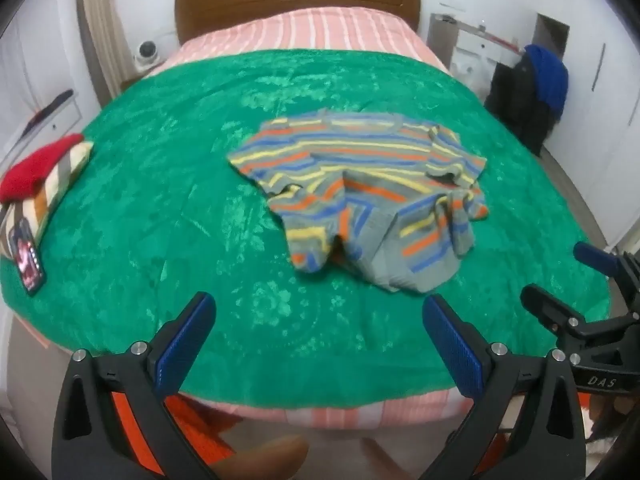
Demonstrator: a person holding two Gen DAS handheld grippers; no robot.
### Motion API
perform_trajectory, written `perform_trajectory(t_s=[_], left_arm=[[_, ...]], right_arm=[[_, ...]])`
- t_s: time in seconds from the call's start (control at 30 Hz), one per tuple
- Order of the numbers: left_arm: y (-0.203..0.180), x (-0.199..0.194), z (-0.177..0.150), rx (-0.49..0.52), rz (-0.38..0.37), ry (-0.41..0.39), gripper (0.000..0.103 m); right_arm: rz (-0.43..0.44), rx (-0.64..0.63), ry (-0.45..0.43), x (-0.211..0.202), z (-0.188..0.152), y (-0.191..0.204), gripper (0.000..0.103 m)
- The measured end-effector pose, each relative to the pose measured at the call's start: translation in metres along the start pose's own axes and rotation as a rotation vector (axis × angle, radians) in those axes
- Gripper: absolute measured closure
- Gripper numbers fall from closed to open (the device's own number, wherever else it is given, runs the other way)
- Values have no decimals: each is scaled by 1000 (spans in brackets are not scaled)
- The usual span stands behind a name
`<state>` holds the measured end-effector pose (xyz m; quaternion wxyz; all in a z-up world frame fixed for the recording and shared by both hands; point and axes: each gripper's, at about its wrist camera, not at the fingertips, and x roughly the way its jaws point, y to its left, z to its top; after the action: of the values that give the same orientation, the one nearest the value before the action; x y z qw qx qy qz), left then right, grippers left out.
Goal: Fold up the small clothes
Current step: 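Move both grippers toward the crumpled striped sweater on the bed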
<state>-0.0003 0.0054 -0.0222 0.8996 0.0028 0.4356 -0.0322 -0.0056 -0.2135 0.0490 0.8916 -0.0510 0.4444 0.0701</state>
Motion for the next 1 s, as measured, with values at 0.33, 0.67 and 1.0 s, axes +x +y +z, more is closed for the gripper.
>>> perform_trajectory(t_s=[0.33,0.67,1.0], left_arm=[[-1,3,0,25,46,-3,0],[0,11,-3,33,64,13,0],[-1,15,-5,43,70,21,0]], right_arm=[[-47,4,-21,-6,-2,-3,0],[-82,13,-16,-4,-4,-4,0],[-132,5,-17,-2,-5,-8,0]])
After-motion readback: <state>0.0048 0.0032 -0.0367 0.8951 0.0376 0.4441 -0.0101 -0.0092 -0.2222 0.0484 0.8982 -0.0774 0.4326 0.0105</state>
